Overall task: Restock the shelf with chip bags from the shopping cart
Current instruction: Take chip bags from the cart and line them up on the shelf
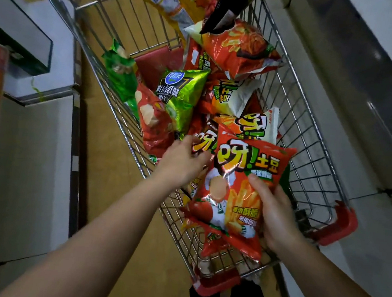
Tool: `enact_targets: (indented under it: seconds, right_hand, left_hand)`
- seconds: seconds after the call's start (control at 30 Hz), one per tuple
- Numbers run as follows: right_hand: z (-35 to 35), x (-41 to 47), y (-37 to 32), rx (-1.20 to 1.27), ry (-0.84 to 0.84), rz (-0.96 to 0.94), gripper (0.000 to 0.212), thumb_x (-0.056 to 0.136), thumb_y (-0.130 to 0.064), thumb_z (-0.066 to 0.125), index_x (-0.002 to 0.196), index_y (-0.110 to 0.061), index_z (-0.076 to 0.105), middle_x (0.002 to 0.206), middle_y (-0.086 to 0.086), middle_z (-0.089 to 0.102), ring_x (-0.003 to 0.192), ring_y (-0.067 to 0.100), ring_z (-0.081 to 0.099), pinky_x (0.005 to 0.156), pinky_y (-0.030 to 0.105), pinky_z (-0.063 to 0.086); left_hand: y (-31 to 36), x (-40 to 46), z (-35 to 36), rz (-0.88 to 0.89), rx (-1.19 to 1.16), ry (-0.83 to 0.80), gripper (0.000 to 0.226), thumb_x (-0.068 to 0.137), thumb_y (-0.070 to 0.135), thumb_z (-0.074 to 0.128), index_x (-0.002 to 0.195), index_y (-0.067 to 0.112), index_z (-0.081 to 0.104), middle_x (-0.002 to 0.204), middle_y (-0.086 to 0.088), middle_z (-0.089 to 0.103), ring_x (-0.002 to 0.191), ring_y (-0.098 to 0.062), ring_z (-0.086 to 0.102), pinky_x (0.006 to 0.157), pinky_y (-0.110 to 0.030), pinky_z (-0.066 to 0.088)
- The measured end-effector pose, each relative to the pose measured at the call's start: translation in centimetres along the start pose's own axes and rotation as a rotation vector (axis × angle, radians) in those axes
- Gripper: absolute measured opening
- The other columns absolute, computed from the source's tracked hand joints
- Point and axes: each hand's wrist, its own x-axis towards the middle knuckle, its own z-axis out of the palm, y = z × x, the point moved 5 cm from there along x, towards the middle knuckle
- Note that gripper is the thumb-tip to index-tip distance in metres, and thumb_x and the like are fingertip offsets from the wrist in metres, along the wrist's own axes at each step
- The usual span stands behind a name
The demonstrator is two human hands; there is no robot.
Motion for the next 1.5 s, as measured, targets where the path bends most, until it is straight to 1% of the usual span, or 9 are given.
enact_targets:
  seconds: [0.23, 0.4, 0.57, 0.7, 0.8, 0.9, 1.17, 1.37, 1.5]
  right_hand:
    - [-0.3, 0.7, -0.5, -0.027, 0.081, -0.120, 0.046, 0.066, -0.038, 0.071, 0.108, -0.026, 0.056, 0.104, 0.003, 0.069, 0.092, 0.024, 0.068, 0.084, 0.046, 0.054]
    - [-0.5, 1.0, -0.5, -0.055, 0.199, -0.151, 0.029, 0.079, -0.030, 0.071, 0.100, -0.033, 0.051, 0.100, -0.003, 0.066, 0.089, 0.019, 0.067, 0.079, 0.041, 0.055]
    - [-0.9, 1.9, -0.9, -0.134, 0.239, -0.177, 0.050, 0.076, -0.036, 0.074, 0.118, -0.018, 0.053, 0.106, 0.003, 0.067, 0.094, 0.024, 0.067, 0.085, 0.047, 0.054]
    - [-0.9, 2.7, -1.3, -0.234, 0.227, -0.152, 0.077, 0.052, -0.059, 0.071, 0.117, -0.023, 0.054, 0.104, 0.001, 0.069, 0.091, 0.024, 0.068, 0.083, 0.049, 0.055]
    - [-0.8, 2.9, -2.0, -0.298, 0.183, -0.127, 0.077, 0.053, -0.061, 0.070, 0.119, -0.024, 0.053, 0.104, 0.000, 0.068, 0.091, 0.023, 0.068, 0.085, 0.048, 0.054]
    - [-0.6, 2.4, -2.6, -0.345, 0.127, -0.113, 0.073, 0.067, -0.050, 0.075, 0.127, -0.021, 0.045, 0.110, 0.000, 0.066, 0.097, 0.023, 0.066, 0.090, 0.045, 0.051]
    - [-0.9, -0.3, -6.6, -0.312, 0.111, -0.189, 0.059, 0.070, -0.035, 0.078, 0.118, -0.019, 0.049, 0.106, 0.001, 0.067, 0.088, 0.021, 0.067, 0.077, 0.036, 0.055]
    - [0.7, -4.6, -12.9, -0.454, 0.131, -0.442, 0.066, 0.069, -0.042, 0.077, 0.125, -0.023, 0.047, 0.112, -0.005, 0.064, 0.101, 0.020, 0.063, 0.092, 0.045, 0.050]
    - [2.7, -7.8, -17.0, -0.510, 0.146, -0.621, 0.067, 0.068, -0.045, 0.076, 0.123, -0.023, 0.044, 0.114, -0.005, 0.061, 0.105, 0.021, 0.060, 0.094, 0.045, 0.047]
  left_hand:
    - [-1.8, 7.0, 2.3, -0.169, -0.256, -0.263, 0.062, 0.088, 0.009, 0.057, 0.144, 0.009, 0.028, 0.091, -0.017, 0.057, 0.068, -0.026, 0.053, 0.049, -0.029, 0.041]
    - [-2.2, 8.0, 3.2, -0.158, -0.283, -0.290, 0.077, 0.084, 0.017, 0.063, 0.149, 0.015, 0.020, 0.082, -0.003, 0.058, 0.076, -0.019, 0.058, 0.073, -0.030, 0.049]
    - [-3.2, 8.1, 3.0, -0.125, -0.255, -0.214, 0.085, 0.068, 0.035, 0.082, 0.137, 0.011, 0.040, 0.119, 0.000, 0.061, 0.106, -0.017, 0.059, 0.093, -0.033, 0.049]
    - [-3.8, 6.9, 3.7, -0.123, -0.184, -0.287, 0.075, 0.049, 0.057, 0.086, 0.106, 0.012, 0.064, 0.103, -0.003, 0.069, 0.106, -0.027, 0.064, 0.089, -0.034, 0.052]
    - [-4.2, 5.9, 4.4, -0.134, -0.138, -0.374, 0.098, 0.056, 0.042, 0.088, 0.136, 0.011, 0.041, 0.132, -0.005, 0.054, 0.124, -0.027, 0.051, 0.104, -0.040, 0.042]
    - [-3.8, 5.0, 3.7, -0.095, -0.084, -0.292, 0.131, 0.039, 0.062, 0.085, 0.145, 0.012, 0.025, 0.145, -0.005, 0.043, 0.130, -0.027, 0.044, 0.107, -0.044, 0.040]
    - [-1.6, 0.9, 0.8, -0.068, -0.223, -0.059, 0.128, 0.029, 0.069, 0.081, 0.139, 0.021, 0.036, 0.131, -0.001, 0.056, 0.116, -0.026, 0.056, 0.099, -0.045, 0.047]
    - [2.1, -3.7, -3.5, 0.045, -0.414, 0.258, 0.076, 0.054, 0.044, 0.087, 0.114, 0.027, 0.044, 0.110, 0.007, 0.063, 0.102, -0.020, 0.061, 0.095, -0.041, 0.049]
    - [5.3, -6.9, -7.2, 0.124, -0.446, 0.520, 0.083, 0.059, 0.041, 0.085, 0.127, 0.024, 0.040, 0.118, 0.006, 0.059, 0.108, -0.018, 0.058, 0.093, -0.035, 0.047]
